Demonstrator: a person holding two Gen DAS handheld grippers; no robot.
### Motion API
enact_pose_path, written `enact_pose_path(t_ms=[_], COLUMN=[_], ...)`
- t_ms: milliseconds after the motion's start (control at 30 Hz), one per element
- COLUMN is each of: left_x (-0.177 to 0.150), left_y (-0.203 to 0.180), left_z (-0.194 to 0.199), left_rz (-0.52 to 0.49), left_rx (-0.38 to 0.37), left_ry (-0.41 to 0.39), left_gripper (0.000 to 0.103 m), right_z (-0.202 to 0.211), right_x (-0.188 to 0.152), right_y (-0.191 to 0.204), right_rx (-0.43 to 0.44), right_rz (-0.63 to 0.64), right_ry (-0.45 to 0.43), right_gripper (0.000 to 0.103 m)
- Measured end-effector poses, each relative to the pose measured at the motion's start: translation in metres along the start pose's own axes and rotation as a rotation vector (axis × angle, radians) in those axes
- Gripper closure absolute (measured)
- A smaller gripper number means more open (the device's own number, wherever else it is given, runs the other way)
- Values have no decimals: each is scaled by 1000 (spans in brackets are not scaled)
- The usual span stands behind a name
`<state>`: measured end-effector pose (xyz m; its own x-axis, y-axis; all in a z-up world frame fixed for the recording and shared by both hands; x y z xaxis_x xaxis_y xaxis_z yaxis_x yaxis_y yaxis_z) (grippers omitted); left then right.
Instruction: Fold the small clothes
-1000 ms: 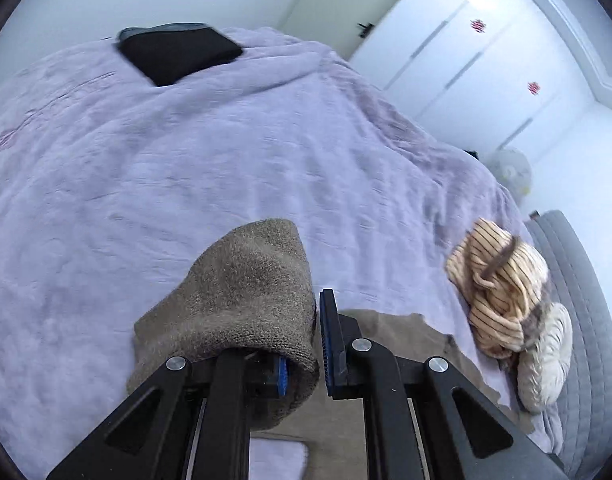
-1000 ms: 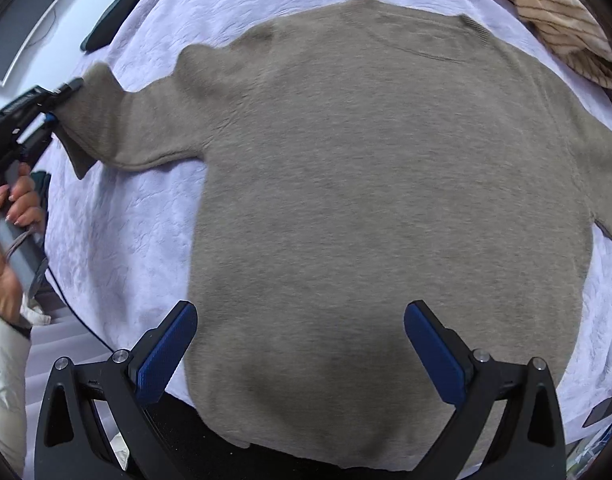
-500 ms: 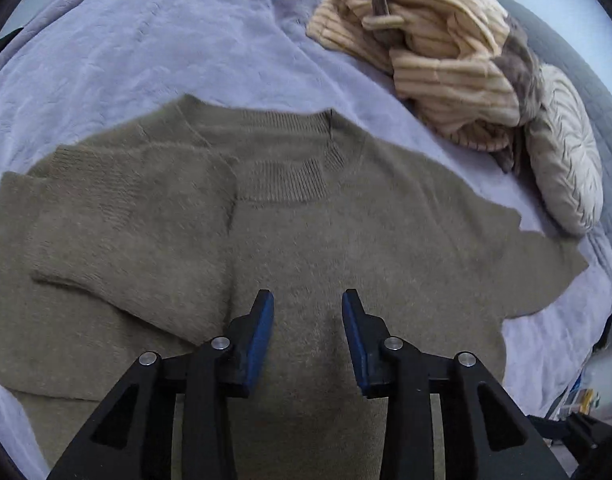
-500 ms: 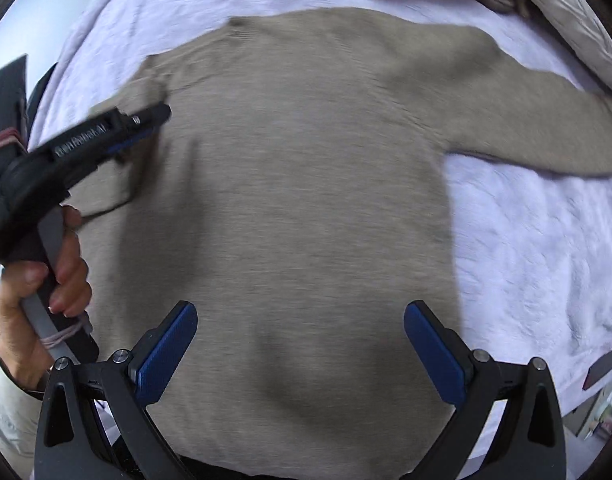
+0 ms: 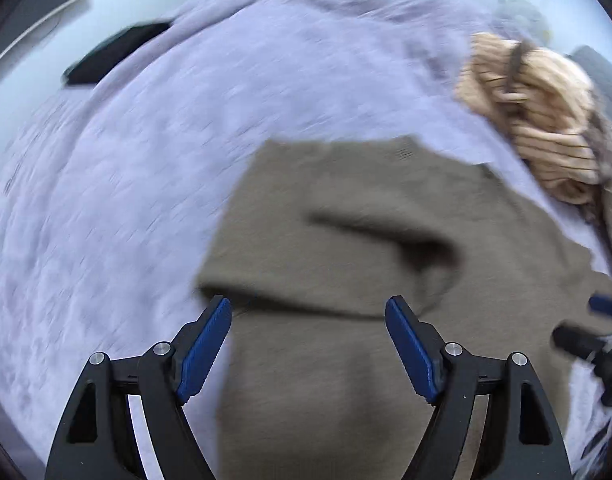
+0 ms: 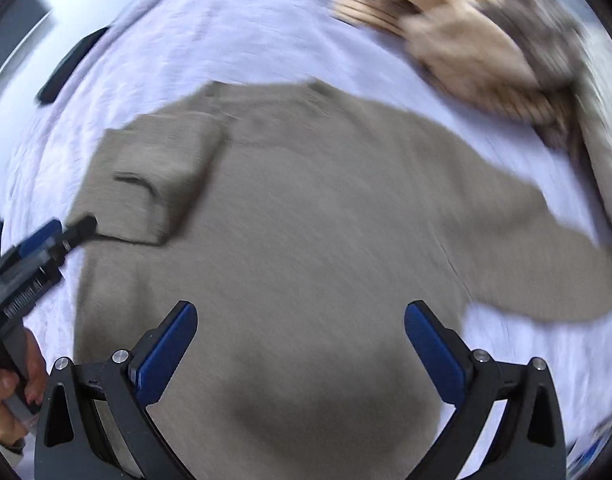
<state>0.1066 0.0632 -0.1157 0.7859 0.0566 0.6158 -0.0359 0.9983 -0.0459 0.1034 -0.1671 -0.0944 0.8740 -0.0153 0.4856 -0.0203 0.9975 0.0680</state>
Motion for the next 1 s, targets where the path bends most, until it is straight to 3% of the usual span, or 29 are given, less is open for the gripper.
enact_pose_path(t_ms=[100,200,300,367,433,467,500,567,667,767,933,1000], left_x=[-11,-17,-19,-18,-15,-13,-13,-13,-9,-10,-14,-14], left_y=[36,52,53,53,53,53,52,53,53,46,38,38], left_z=[-13,-26,-40,-46,-49,-50,-51,-53,-56,-58,-61,-61], left_rz=[87,111,117,137,146,143,139,143,144,129,109,117], left_rx=[56,97,117,112,125,138,155,179,192,205,220,221], left_ry=[37,55,66,65,58,53,47,46,39,31,31,32], left_gripper=[23,23,23,23,23,23,23,23,23,23,23,23], right_z=[-20,-47,-85,-107,-125,-129,-128,-109,-73,-48,-80,-92], right_x=[35,52,58,60,62,63,67,78,96,89,30,7], right_y=[60,108,141,148,147,145,138,118,65,-6,-120,-141], right_rx=[50,54,-9,-95,-191,-181,-140,-125,-96,-59,-14,99], right_rz=[163,313,459,541,613,609,558,442,200,-50,-404,-541], right_ry=[-61,-89,-73,-72,-66,-57,-46,-94,-194,-246,-90,-41], right_gripper=[0,0,5,12,33,71,83,92,92,91,91,91])
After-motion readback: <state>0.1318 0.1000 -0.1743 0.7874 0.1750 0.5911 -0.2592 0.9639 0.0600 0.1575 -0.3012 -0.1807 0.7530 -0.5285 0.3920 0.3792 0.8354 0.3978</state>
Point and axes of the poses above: each gripper's, at about its wrist camera, not at the fingertips, and z roughly against the way its jaws point, y to its left, x to its top, the point moved 4 cm from there along -z, roughly the way its jaws point, and after that the axes turned 14 degrees about -y, right-handed, at the moved point
